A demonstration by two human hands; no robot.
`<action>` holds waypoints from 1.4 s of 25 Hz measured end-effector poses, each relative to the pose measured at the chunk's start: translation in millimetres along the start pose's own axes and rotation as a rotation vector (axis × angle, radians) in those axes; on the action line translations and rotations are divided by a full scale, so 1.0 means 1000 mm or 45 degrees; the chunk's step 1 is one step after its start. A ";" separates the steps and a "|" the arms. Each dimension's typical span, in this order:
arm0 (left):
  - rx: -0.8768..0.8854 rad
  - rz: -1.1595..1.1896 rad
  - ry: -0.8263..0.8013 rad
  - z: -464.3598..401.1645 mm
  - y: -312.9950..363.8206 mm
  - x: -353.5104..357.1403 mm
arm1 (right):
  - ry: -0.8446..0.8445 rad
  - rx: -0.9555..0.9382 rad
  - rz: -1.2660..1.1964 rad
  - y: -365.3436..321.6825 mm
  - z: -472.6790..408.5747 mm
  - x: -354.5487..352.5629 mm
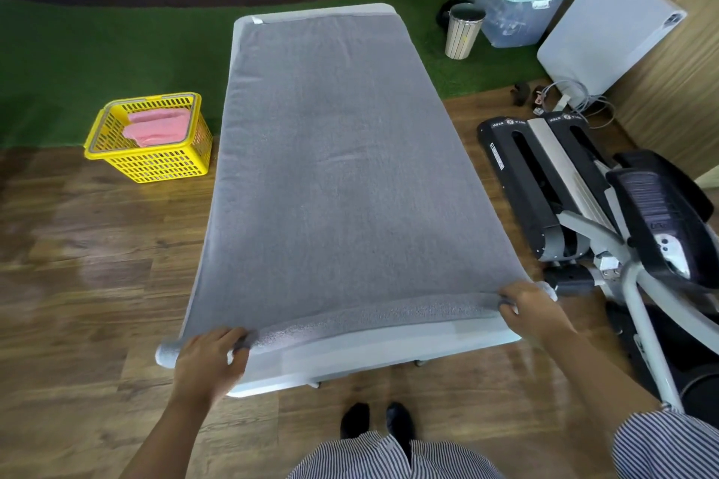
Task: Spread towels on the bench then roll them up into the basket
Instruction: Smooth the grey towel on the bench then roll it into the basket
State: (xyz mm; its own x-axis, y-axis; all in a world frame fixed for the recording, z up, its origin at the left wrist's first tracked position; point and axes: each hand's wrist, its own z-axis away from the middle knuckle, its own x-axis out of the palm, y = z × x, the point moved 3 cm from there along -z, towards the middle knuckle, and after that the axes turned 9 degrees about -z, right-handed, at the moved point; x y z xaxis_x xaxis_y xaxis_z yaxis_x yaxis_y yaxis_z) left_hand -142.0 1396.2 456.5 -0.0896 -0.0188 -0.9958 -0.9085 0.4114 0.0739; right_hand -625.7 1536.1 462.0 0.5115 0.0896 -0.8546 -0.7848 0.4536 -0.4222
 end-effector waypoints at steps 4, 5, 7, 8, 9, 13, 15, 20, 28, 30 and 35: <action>0.048 -0.006 0.029 -0.004 -0.001 0.003 | 0.074 -0.079 0.059 0.003 -0.009 -0.002; 0.028 -0.015 0.018 -0.006 -0.002 0.004 | 0.092 -0.081 0.028 0.006 -0.011 0.002; -0.024 -0.020 -0.009 -0.009 -0.002 0.009 | 0.125 -0.071 -0.035 0.010 -0.011 0.007; -0.040 -0.018 -0.018 -0.009 -0.001 0.011 | 0.127 -0.067 -0.039 0.007 -0.008 0.008; -0.052 -0.016 -0.028 -0.009 0.000 0.011 | 0.131 -0.071 -0.044 0.005 -0.007 0.009; -0.033 -0.034 -0.031 -0.010 0.008 0.006 | -0.045 -0.110 0.049 0.002 -0.006 0.011; -0.017 -0.026 -0.025 -0.008 0.010 0.005 | -0.054 -0.105 0.053 0.004 -0.009 0.011; 0.021 -0.013 -0.029 -0.005 0.002 0.008 | -0.106 -0.106 0.061 0.005 -0.008 0.007; 0.051 -0.044 -0.006 -0.006 0.011 0.011 | 0.155 -0.246 0.044 0.000 -0.006 0.012; 0.016 -0.044 -0.059 -0.007 0.013 0.012 | 0.102 -0.212 0.019 0.001 -0.005 0.015; 0.029 -0.076 -0.068 -0.006 0.016 0.009 | 0.036 -0.110 0.011 0.001 -0.007 0.012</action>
State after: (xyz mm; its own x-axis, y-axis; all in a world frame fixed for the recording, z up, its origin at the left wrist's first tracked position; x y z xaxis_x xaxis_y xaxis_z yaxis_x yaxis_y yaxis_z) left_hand -159.9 1397.2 448.7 -0.0128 0.0044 -0.9999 -0.9021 0.4314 0.0135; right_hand -622.2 1531.4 449.1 0.4955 0.0671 -0.8660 -0.8171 0.3743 -0.4385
